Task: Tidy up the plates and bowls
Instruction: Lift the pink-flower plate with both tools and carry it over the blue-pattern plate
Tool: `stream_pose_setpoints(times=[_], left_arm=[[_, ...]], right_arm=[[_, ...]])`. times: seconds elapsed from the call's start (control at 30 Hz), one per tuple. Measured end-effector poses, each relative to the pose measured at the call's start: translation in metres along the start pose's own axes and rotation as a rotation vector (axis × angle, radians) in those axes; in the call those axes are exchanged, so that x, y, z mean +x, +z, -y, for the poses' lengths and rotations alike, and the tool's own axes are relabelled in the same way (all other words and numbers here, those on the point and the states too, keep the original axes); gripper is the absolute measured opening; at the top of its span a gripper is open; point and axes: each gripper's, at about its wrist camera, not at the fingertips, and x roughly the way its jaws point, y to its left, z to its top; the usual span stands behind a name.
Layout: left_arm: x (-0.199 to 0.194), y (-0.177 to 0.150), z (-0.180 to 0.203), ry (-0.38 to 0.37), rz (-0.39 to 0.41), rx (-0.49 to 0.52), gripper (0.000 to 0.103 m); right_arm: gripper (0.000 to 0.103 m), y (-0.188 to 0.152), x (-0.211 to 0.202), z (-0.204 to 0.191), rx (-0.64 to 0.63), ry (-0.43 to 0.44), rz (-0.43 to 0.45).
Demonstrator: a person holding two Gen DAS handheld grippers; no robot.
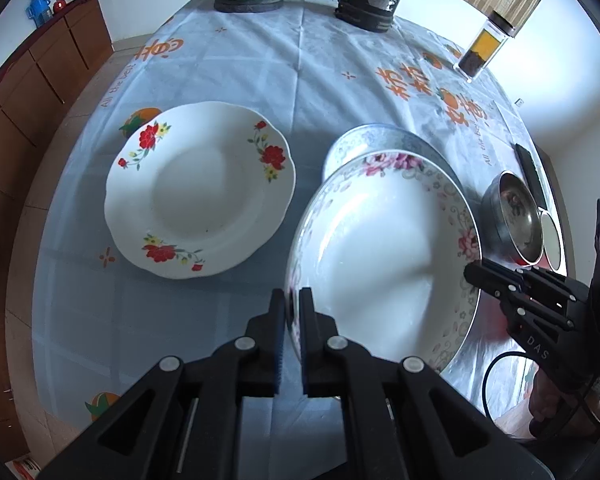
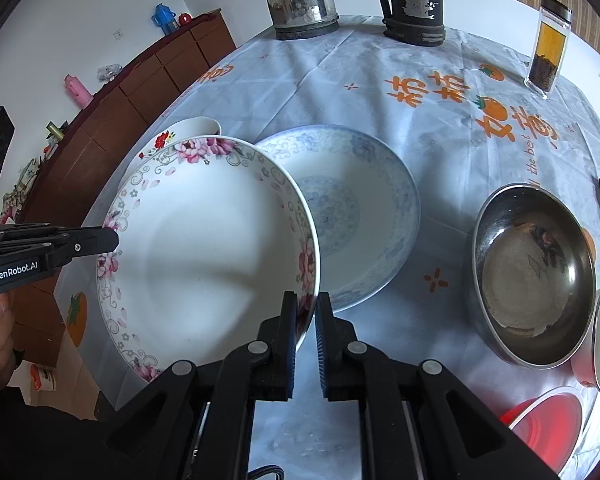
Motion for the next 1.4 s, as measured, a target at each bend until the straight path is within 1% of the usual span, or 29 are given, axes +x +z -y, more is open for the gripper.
stream_pose_setpoints(times=[0.67, 1.0, 1.4], left_arm=[[0.007, 0.018, 0.014, -0.01, 0.003, 0.034, 0.002], [0.012, 0.027, 0.014, -0.017, 0.001, 0.032, 0.002], [0.017, 0.036, 0.021, -0.015, 0.004, 0.056, 0.002]], right_arm=[[0.009, 0.017, -0.002, 0.019, 0.035, -0.041, 0.032], [0.009, 0.022, 0.0, 0.024, 0.043, -0.049, 0.035], [0.009, 0.03, 0.002, 0.035, 0.062, -0.06, 0.04]])
